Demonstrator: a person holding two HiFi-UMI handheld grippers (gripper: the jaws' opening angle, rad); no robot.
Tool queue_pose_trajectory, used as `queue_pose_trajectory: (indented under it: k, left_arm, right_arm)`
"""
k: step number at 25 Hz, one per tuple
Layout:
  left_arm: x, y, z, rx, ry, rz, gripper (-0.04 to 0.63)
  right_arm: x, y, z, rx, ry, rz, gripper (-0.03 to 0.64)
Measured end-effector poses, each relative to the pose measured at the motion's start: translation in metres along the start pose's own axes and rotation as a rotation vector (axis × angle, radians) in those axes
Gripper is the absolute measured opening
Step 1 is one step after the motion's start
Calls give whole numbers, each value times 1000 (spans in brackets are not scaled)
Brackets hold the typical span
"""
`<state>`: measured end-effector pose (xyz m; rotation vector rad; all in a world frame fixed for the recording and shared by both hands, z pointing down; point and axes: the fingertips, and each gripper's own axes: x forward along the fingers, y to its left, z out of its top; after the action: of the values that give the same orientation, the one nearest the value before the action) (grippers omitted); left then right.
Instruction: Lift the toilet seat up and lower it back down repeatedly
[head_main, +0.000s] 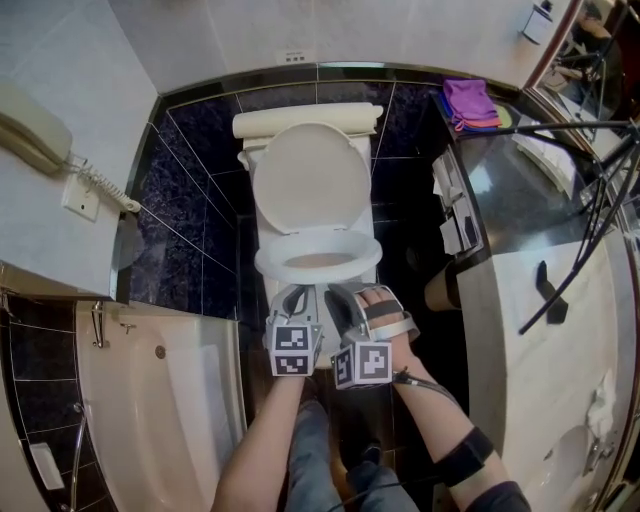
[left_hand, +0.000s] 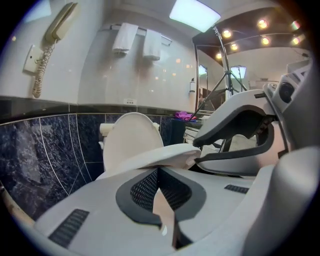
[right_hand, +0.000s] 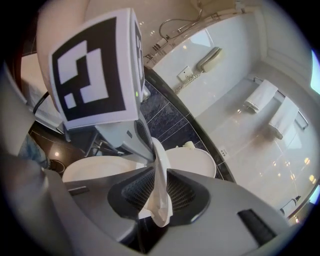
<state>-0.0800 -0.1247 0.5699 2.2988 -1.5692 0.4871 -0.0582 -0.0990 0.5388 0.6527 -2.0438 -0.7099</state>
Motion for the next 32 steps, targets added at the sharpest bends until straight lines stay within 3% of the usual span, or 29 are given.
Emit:
queue_pose_trajectory:
  k: [9,19,25,32]
  left_arm:
    - [-25,-32,-88,-14,1,12,-12]
    - [-35,-62,-229,-74,93,-6,-12]
    - [-26,-70,-297,-96,150,-9,-12]
    - [-16,-74,-341,-112,209,-13,-12]
  right_arm:
    - [-39,83,-75,182,60,-6,24]
    - [-40,147,-151,529,115,-63,17]
    - [-27,179,-175,565,126,-57,17]
    - [-16,196,-197,591,162,-54,17]
